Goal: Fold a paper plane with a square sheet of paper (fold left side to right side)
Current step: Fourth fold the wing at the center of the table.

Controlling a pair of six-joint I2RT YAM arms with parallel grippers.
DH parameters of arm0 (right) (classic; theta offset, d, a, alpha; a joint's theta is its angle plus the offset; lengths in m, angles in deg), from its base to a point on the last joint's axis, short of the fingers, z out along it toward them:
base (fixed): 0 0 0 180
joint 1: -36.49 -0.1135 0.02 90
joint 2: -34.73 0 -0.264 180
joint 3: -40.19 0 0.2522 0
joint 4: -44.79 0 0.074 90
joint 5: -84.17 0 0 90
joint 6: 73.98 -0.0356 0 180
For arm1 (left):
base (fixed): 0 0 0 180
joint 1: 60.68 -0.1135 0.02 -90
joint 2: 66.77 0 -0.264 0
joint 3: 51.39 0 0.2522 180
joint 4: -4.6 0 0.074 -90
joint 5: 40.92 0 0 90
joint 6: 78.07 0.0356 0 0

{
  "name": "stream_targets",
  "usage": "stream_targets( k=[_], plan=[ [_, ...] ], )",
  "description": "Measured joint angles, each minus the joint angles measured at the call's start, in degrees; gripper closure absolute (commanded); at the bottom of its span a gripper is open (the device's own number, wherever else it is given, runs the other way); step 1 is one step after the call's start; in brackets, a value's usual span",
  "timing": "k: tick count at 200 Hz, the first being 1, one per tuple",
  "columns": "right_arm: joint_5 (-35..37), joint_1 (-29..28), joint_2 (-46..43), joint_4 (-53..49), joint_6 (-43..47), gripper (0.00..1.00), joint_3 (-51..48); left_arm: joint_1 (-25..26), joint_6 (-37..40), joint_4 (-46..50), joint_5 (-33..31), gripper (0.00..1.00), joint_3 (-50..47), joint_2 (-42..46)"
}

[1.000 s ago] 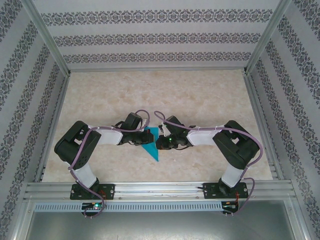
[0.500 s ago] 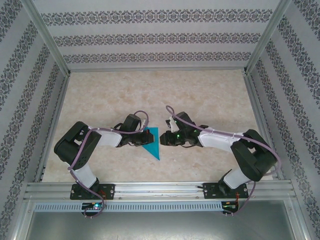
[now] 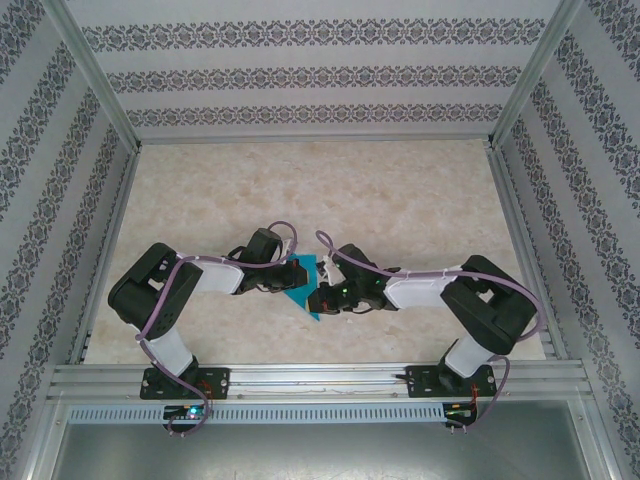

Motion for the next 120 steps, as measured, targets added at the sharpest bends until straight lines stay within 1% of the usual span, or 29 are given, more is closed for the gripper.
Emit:
stream_targets(
  k=[120],
  plan=[
    [0.79, -0.59, 1.88, 2.34, -1.73, 1.0, -1.53, 0.02, 0.0, 0.02, -0.02, 0.98, 0.02, 0.0]
  ],
)
